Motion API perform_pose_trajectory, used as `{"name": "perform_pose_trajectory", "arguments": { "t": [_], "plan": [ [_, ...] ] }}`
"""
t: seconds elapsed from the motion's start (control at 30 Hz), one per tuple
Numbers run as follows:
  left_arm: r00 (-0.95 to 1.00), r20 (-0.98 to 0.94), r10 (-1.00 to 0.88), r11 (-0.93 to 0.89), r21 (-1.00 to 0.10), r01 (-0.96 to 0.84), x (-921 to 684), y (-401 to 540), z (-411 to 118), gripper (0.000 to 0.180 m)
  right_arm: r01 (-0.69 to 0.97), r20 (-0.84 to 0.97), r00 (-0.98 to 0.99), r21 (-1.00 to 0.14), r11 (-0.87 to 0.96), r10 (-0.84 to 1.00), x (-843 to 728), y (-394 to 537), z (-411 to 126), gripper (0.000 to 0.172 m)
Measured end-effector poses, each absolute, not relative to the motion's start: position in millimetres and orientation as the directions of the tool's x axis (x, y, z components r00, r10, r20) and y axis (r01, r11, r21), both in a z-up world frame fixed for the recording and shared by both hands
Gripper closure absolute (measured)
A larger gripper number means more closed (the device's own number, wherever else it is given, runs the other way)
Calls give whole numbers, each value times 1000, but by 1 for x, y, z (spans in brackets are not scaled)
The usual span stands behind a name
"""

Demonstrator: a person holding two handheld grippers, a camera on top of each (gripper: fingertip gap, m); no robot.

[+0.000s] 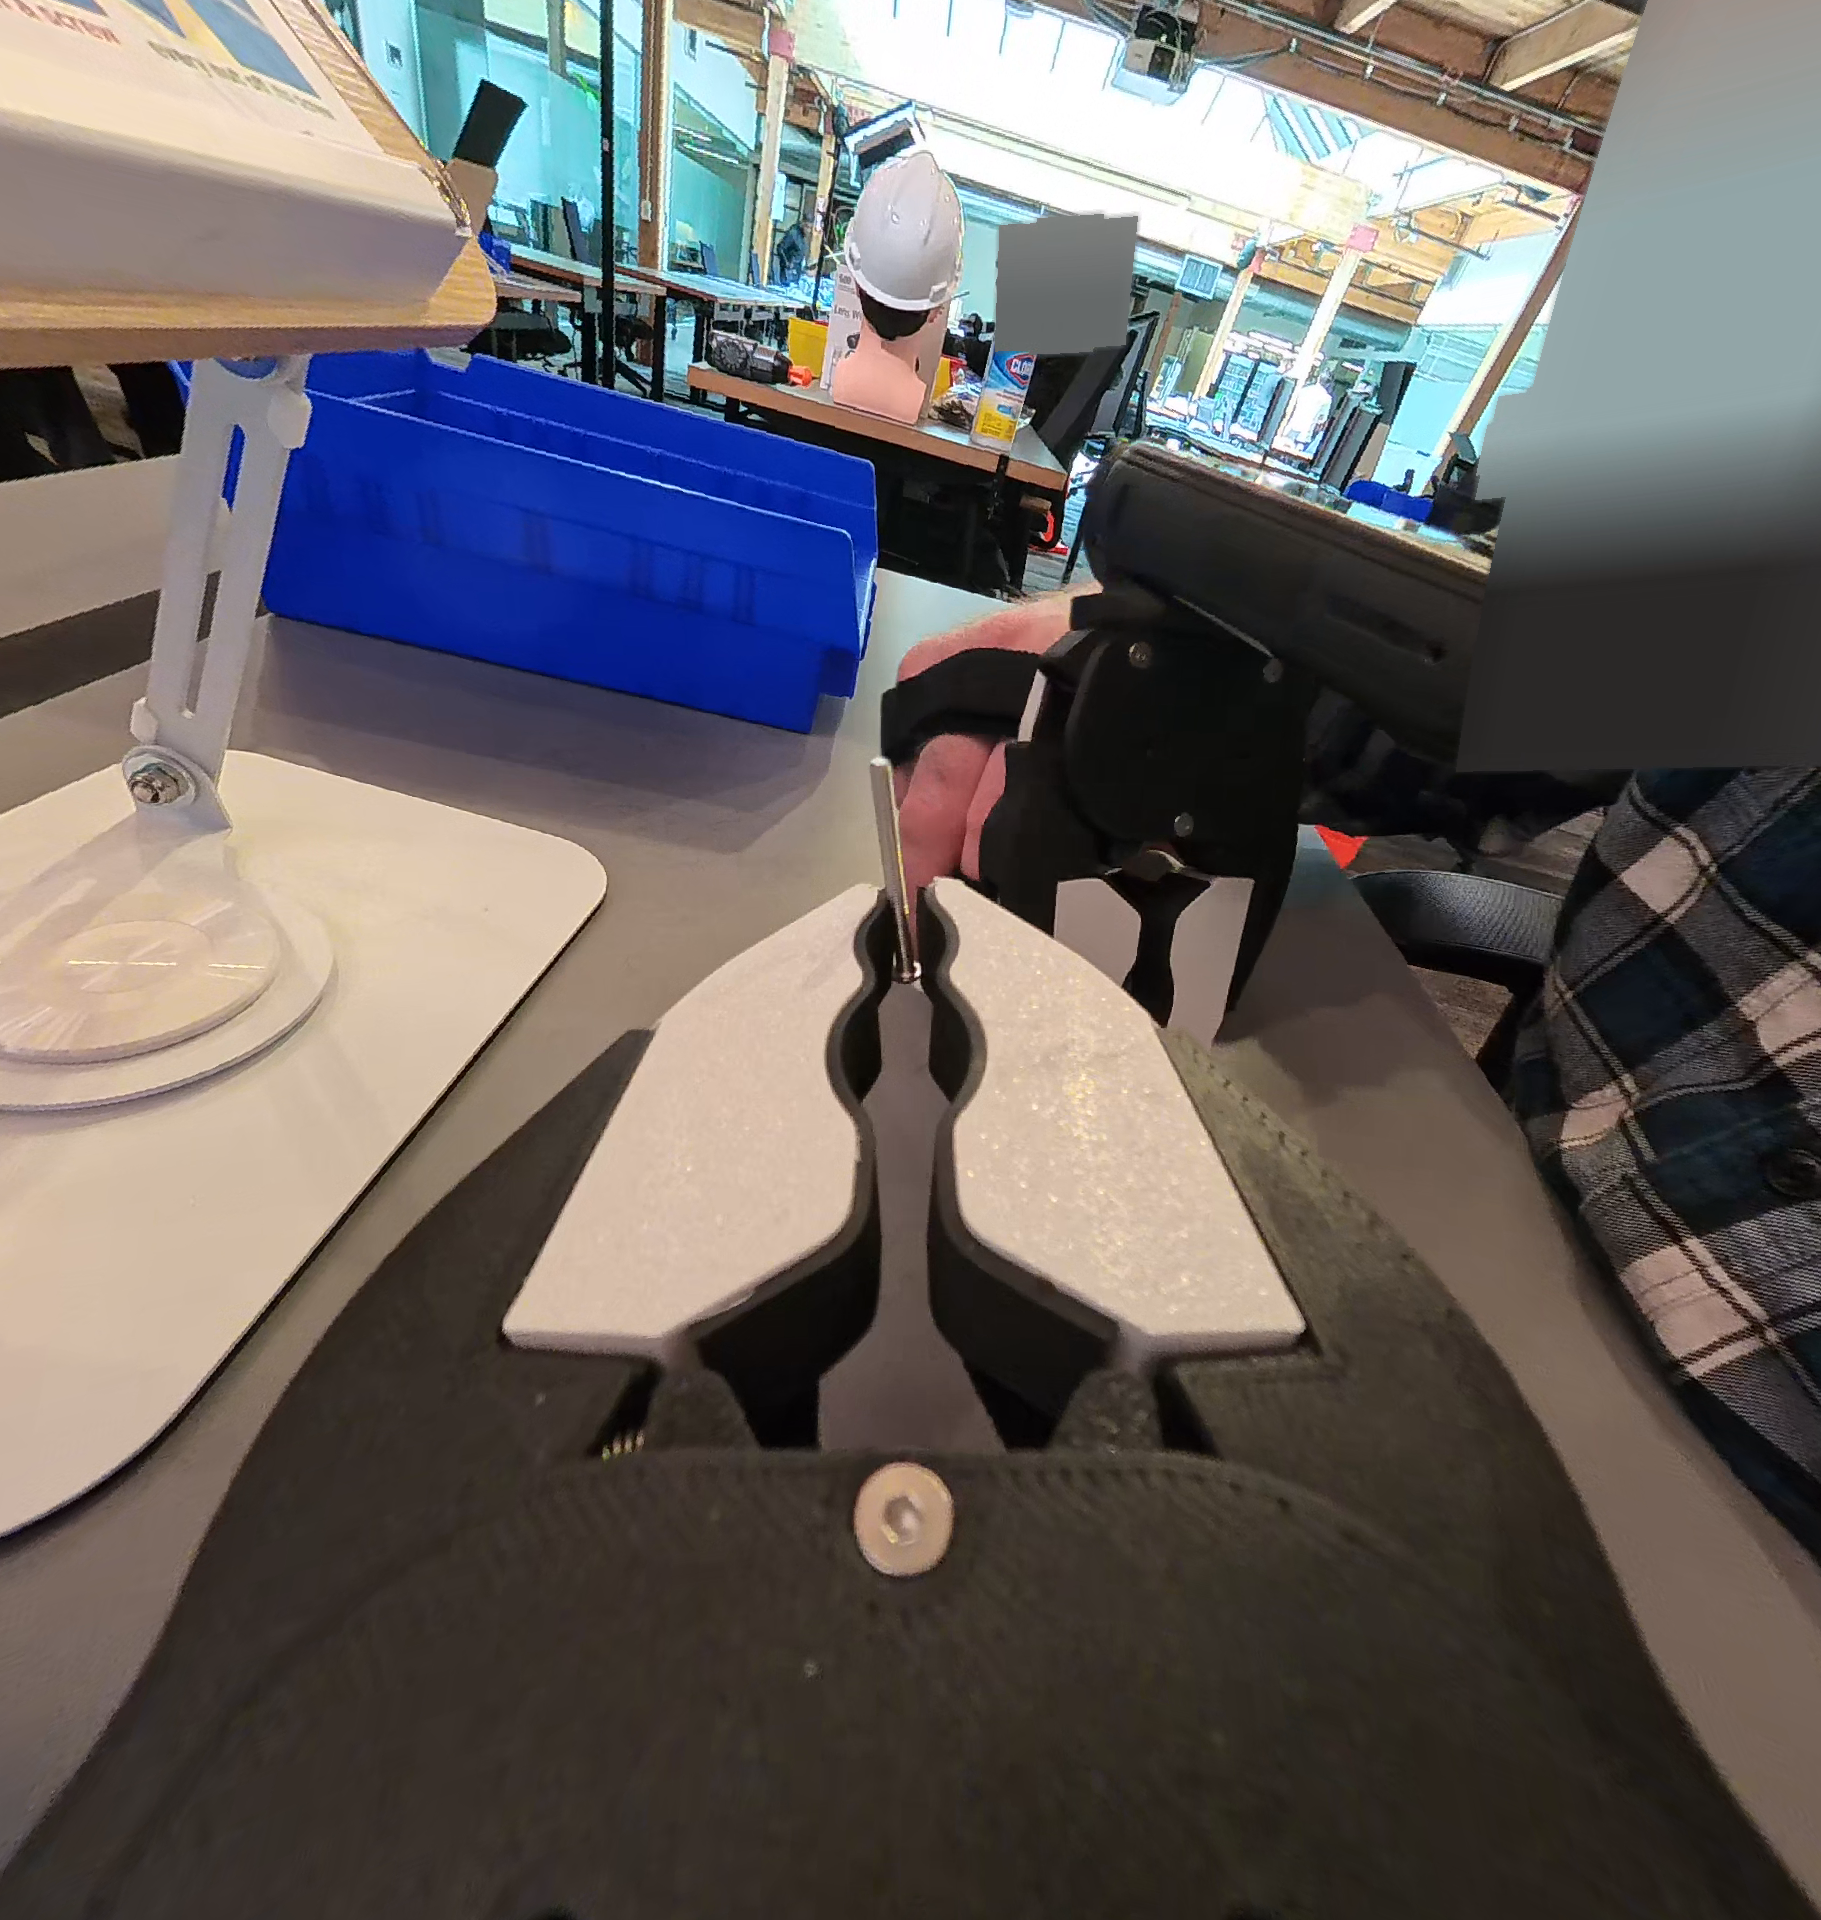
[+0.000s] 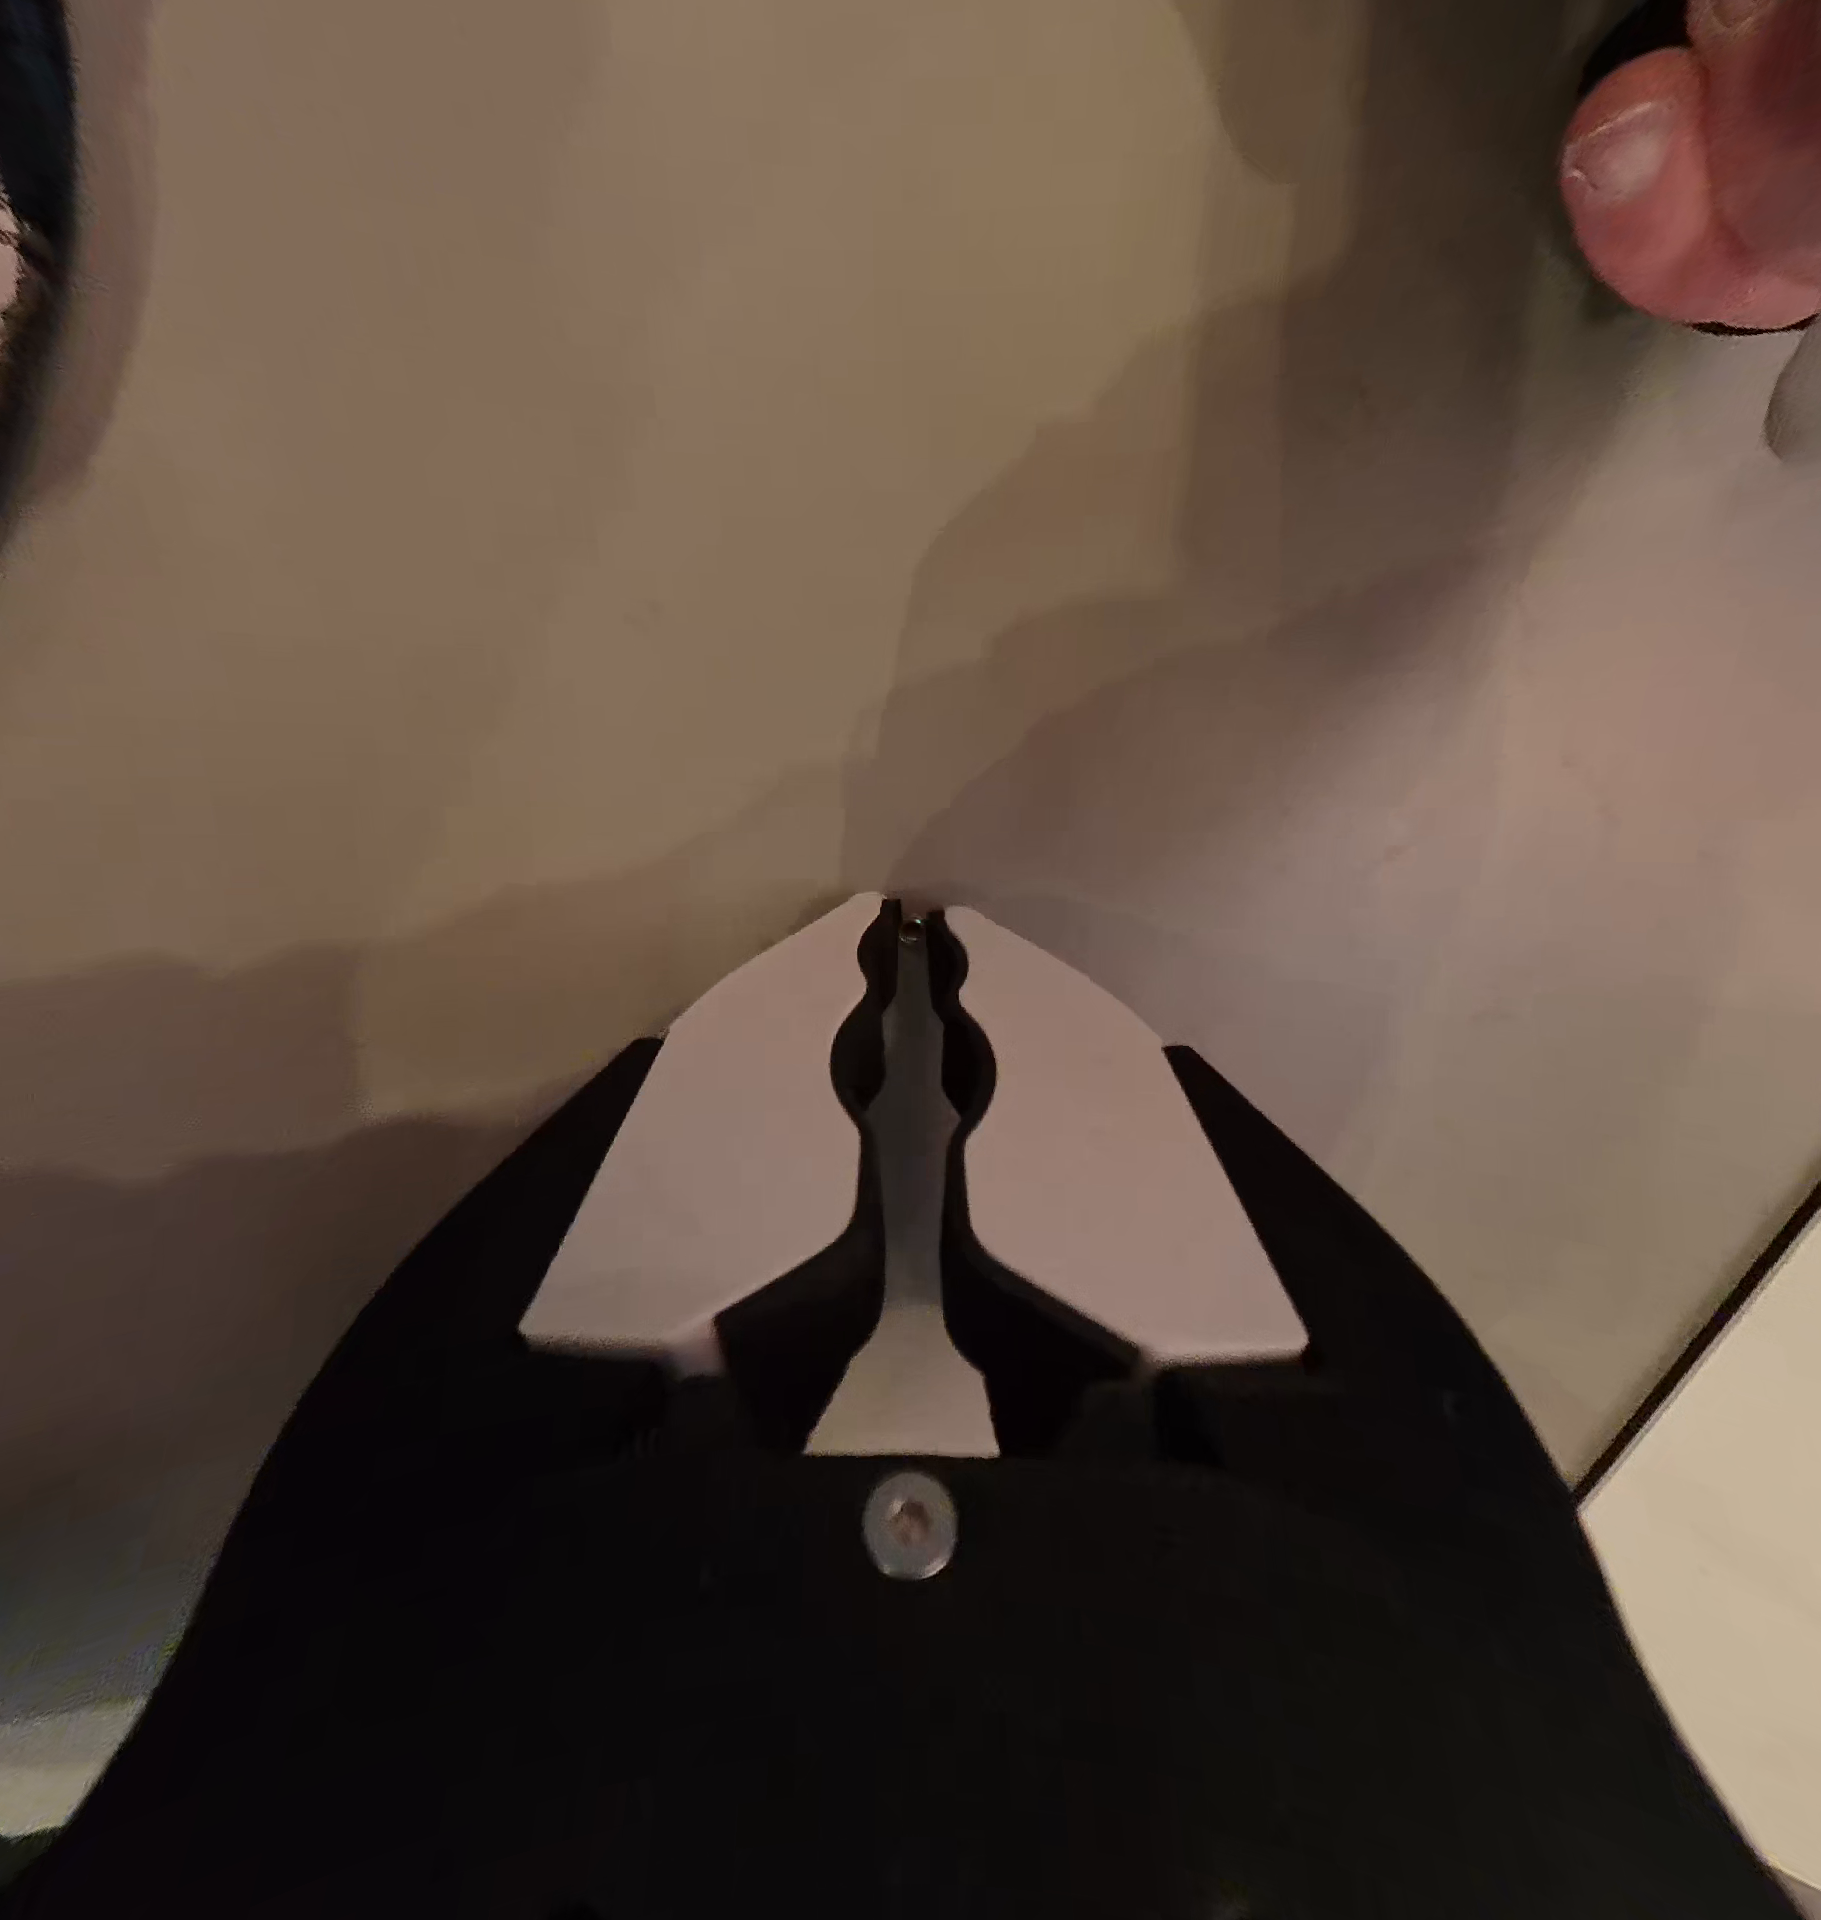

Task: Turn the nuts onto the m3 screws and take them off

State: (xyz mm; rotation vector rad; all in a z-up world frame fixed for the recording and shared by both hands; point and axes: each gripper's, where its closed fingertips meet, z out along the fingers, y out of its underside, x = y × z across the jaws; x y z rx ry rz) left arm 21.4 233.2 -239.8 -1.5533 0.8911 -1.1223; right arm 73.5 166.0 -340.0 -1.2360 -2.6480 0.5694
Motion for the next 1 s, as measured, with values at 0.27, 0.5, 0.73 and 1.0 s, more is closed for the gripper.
{"name": "perform_pose_trajectory", "arguments": {
  "t": [0.27, 0.5, 0.73, 1.0],
  "plan": [
    [304, 228, -925, -246, -969, -21, 22, 233, -241, 177, 699, -12, -626, -450, 555, 780, 74, 164, -339, 166],
    [298, 225, -928, -246, -969, -35, 26, 232, -244, 177, 706, -10, -603, -472, 528, 798, 78, 166, -336, 167],
    [296, 218, -930, -244, -968, -52, 29, 231, -247, 177, 712, -4, -594, -467, 524, 805, 79, 169, -335, 167],
    [289, 211, -934, -240, -968, -69, 35, 228, -250, 177, 692, 28, -569, -523, 497, 822, 78, 178, -306, 167]
  ]
}}
